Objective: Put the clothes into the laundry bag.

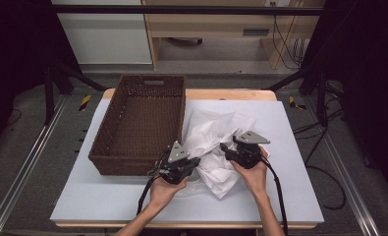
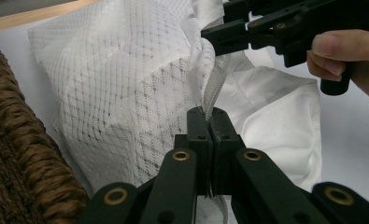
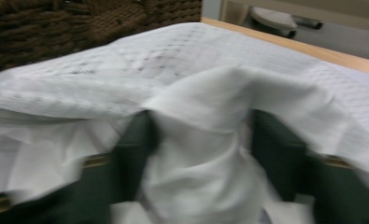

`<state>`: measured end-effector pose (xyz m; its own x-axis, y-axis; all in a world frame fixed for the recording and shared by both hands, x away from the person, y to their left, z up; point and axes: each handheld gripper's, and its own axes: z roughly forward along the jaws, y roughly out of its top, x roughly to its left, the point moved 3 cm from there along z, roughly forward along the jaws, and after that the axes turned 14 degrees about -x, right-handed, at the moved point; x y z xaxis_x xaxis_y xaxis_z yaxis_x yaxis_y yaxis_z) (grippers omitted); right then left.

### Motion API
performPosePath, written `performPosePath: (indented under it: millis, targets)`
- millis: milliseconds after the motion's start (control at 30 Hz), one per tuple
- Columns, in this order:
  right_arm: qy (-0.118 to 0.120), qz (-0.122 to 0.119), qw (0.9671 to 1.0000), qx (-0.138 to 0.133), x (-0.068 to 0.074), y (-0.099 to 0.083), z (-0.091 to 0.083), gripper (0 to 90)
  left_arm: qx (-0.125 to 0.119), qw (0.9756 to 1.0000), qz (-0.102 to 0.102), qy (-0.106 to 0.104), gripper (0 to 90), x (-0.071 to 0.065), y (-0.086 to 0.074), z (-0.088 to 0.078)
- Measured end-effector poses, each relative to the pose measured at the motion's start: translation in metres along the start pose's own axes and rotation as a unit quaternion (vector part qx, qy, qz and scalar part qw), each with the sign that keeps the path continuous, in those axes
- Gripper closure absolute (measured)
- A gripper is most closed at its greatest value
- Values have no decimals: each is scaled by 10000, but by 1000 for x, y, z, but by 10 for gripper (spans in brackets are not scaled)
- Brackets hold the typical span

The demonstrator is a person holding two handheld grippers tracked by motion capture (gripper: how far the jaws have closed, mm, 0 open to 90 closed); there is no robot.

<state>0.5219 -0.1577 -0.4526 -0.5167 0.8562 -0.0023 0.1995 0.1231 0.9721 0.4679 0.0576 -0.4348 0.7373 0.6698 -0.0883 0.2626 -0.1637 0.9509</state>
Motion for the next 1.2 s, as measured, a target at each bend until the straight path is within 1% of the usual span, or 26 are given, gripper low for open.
performPosePath:
  millis: [33,67,100,133,233,300,367,400,433,467,500,533,567,600,633,700,767,800,833,933,967,1000,1067,1100,1167,1200]
  targets:
    - [40,56,10000,56,1,1,-1,705,0,10000,-4,0,885,0,0,0]
    - [42,32,10000,48,3,2,-4,767,-6,10000,-12,4,885,1,0,0]
    - [51,-46,10000,4,4,4,-8,807,-9,10000,-20,4,885,1,0,0]
    - [47,-83,10000,-17,5,6,-13,826,-14,10000,-28,1,885,1,0,0]
    - [111,-168,9997,-130,9,11,-28,834,-31,10000,-68,-8,885,2,1,0]
    - [248,-299,9991,-174,15,12,-36,825,-50,10000,-81,-1,884,2,1,-1]
    - [350,-483,9980,-192,23,10,-42,779,-64,9999,-85,13,884,2,2,-1]
    - [353,-574,9974,-251,26,10,-44,744,-69,9999,-88,13,885,3,2,-2]
    - [359,-610,9971,-296,28,10,-47,725,-62,9999,-91,5,885,3,2,-2]
    - [366,-617,9969,-324,30,11,-50,725,-69,9999,-89,10,884,3,2,-2]
    - [361,-617,9969,-329,30,11,-52,793,-69,9999,-88,10,884,2,2,-2]
    - [415,-573,9970,-301,29,12,-53,826,-66,9999,-93,1,884,2,2,-2]
    - [447,-528,9972,-273,29,12,-53,856,-73,9999,-85,7,885,2,3,-2]
    - [423,-547,9972,-271,29,12,-53,867,-77,9999,-88,7,885,1,3,-2]
    - [469,-532,9971,-273,30,13,-54,871,-88,9999,-93,9,884,2,3,-2]
    - [603,-523,9963,-328,37,14,-54,873,-105,9999,-111,23,884,3,4,-3]
    - [817,-493,9950,-295,47,12,-53,873,-141,9998,-173,13,885,3,5,-4]
    - [961,-522,9938,-208,55,9,-51,873,-162,9997,-208,-3,885,3,6,-6]
    - [1051,-555,9929,-107,61,6,-47,874,-195,9996,-206,-9,885,2,7,-7]
    - [1177,-602,9911,180,75,-5,-29,876,-314,9993,-177,-65,885,-2,13,-11]
    - [1163,-545,9912,306,77,-9,-20,877,-337,9993,-140,-88,885,-4,15,-13]
    - [1107,-566,9913,435,78,-13,-11,878,-364,9992,-106,-99,885,-7,16,-14]
    - [828,-559,9933,578,76,-20,6,877,-356,9992,-62,-153,885,-11,17,-15]
    - [641,-543,9949,550,72,-21,13,877,-316,9993,-36,-179,885,-12,16,-15]
    - [193,-376,9983,389,61,-23,24,877,-247,9995,-19,-175,885,-13,13,-12]
    - [85,-284,9991,300,57,-24,27,875,-191,9997,-20,-175,885,-13,10,-10]
